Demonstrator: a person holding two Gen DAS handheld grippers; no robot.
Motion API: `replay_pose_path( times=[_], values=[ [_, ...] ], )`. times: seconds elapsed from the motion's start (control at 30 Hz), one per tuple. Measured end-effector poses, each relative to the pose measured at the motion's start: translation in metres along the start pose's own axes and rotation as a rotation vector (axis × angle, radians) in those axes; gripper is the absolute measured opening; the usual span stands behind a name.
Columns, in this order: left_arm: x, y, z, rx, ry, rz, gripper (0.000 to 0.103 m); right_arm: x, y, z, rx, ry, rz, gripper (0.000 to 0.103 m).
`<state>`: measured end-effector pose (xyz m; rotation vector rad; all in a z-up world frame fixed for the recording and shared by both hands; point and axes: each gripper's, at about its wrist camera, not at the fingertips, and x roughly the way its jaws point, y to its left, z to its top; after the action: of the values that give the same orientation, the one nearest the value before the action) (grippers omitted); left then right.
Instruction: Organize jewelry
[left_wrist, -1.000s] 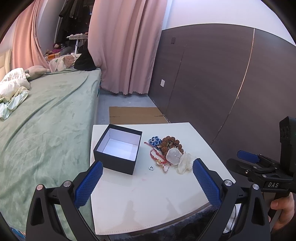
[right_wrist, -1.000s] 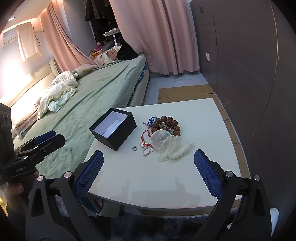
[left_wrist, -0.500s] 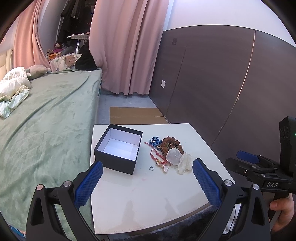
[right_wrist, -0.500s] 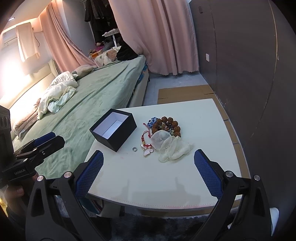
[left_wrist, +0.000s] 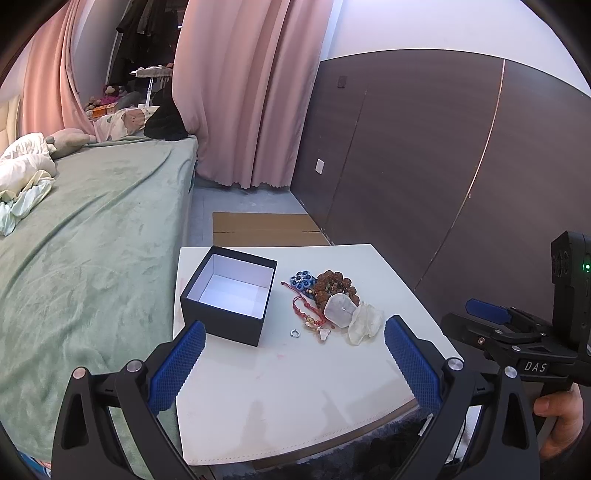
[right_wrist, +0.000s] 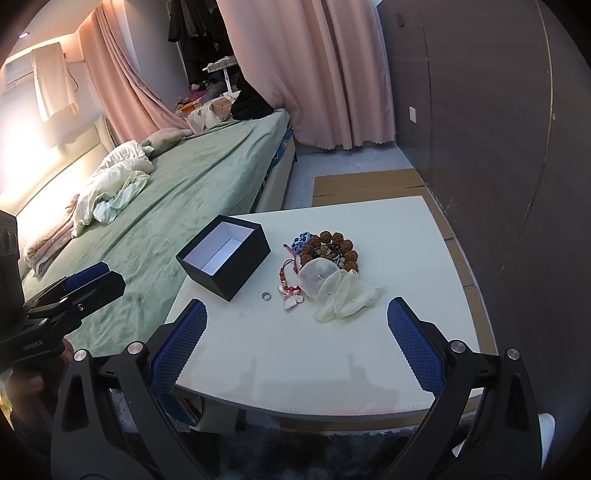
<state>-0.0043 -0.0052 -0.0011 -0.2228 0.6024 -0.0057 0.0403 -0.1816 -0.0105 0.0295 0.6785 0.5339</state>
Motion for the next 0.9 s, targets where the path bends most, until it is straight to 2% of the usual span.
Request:
replay_pose_path(
  times=[0.9],
  values=[
    [0.0058, 0.0009, 0.0003, -0.013, -0.001, 0.0, 0.094, -0.0023, -0.0086, -0.0001, 0.01, -0.008, -0.012, 0.098]
  ],
)
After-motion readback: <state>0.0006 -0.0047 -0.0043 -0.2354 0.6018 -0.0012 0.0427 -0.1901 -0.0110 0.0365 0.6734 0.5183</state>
